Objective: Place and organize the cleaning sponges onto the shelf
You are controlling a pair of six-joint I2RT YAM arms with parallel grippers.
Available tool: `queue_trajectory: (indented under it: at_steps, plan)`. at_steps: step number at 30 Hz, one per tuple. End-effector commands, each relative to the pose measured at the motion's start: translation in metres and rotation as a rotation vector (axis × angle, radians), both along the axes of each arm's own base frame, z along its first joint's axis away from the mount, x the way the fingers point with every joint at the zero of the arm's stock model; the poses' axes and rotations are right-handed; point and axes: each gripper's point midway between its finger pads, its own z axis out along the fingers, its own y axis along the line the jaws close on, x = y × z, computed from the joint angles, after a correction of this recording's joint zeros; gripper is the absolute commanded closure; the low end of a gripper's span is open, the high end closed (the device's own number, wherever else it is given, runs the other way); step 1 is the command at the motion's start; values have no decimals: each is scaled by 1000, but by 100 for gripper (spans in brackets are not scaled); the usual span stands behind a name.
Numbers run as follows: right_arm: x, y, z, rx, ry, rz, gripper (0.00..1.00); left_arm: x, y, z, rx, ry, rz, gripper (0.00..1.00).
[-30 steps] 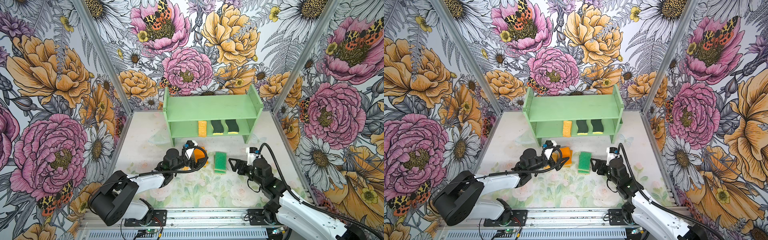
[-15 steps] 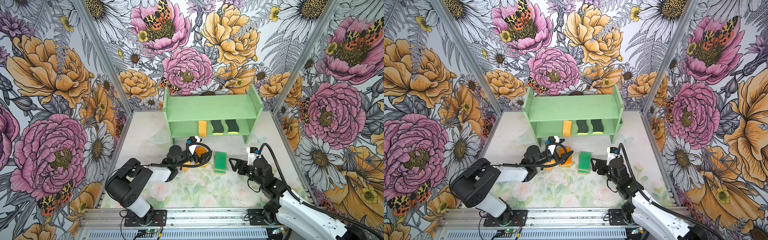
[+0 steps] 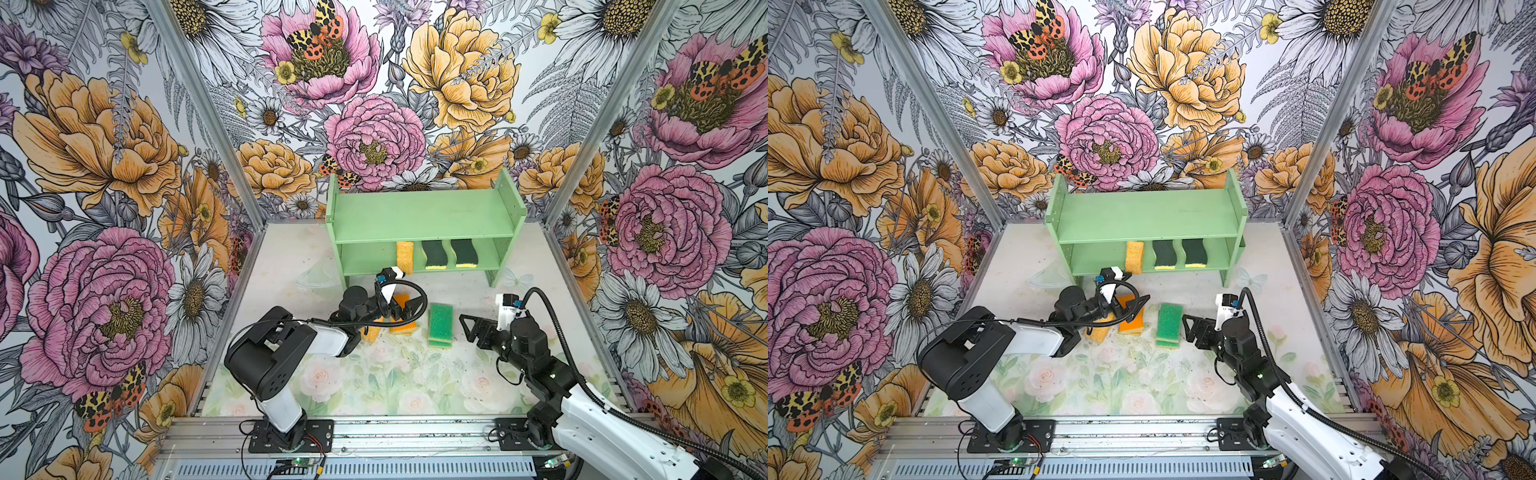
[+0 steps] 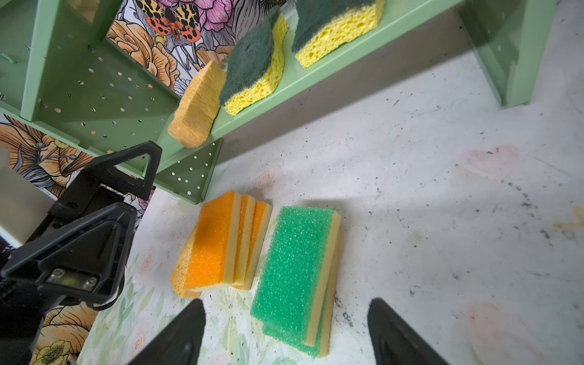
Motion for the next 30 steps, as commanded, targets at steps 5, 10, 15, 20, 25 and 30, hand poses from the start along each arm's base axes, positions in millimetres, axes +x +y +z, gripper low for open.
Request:
queue_trajectory:
  at_steps: [5,10,15,20,25,30]
  plan:
    - [3,-5,4,-1,-15,-28,17,18,1,3,-24,-6,48,1]
    - [3,-5,4,-3,-17,-28,17,24,-3,4,-32,-2,48,1]
    - [2,-5,4,-4,-16,-26,17,30,-5,2,-41,8,54,1]
    - [2,-6,4,-5,-17,-27,17,36,-6,0,-44,17,63,1]
    - [1,-7,5,-4,-21,-31,17,40,-4,4,-57,14,68,1]
    - [1,-7,4,-6,-17,-32,17,46,-2,-11,-42,42,77,1]
